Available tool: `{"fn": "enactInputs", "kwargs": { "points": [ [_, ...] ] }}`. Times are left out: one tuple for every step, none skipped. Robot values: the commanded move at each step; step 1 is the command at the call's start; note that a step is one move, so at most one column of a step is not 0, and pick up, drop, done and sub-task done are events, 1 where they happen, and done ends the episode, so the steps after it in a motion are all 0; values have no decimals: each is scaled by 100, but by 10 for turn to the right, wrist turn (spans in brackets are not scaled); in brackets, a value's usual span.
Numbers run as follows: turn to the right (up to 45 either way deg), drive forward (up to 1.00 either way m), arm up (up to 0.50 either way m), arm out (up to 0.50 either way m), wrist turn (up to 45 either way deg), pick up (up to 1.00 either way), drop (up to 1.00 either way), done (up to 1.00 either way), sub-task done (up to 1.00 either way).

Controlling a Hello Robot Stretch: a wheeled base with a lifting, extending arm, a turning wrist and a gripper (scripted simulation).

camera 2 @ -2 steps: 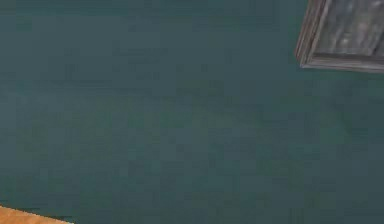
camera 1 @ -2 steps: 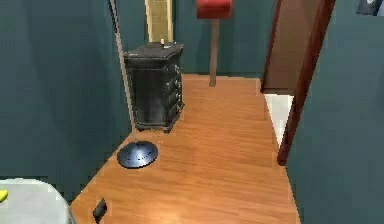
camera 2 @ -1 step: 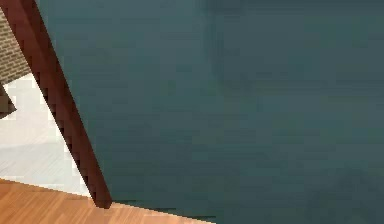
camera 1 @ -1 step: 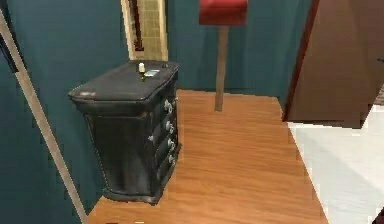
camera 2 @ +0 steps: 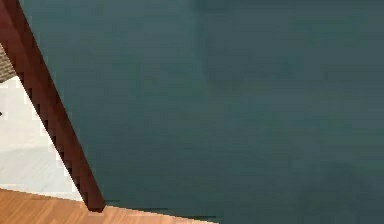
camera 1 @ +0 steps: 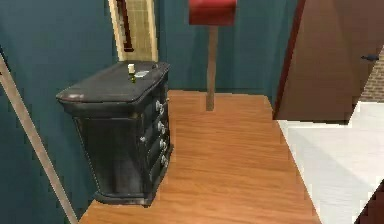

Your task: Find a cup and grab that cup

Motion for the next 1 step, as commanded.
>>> {"fn": "enactInputs", "kwargs": {
  "points": [
    [150,0,0,0,0,0,0,0,0]
  ]
}}
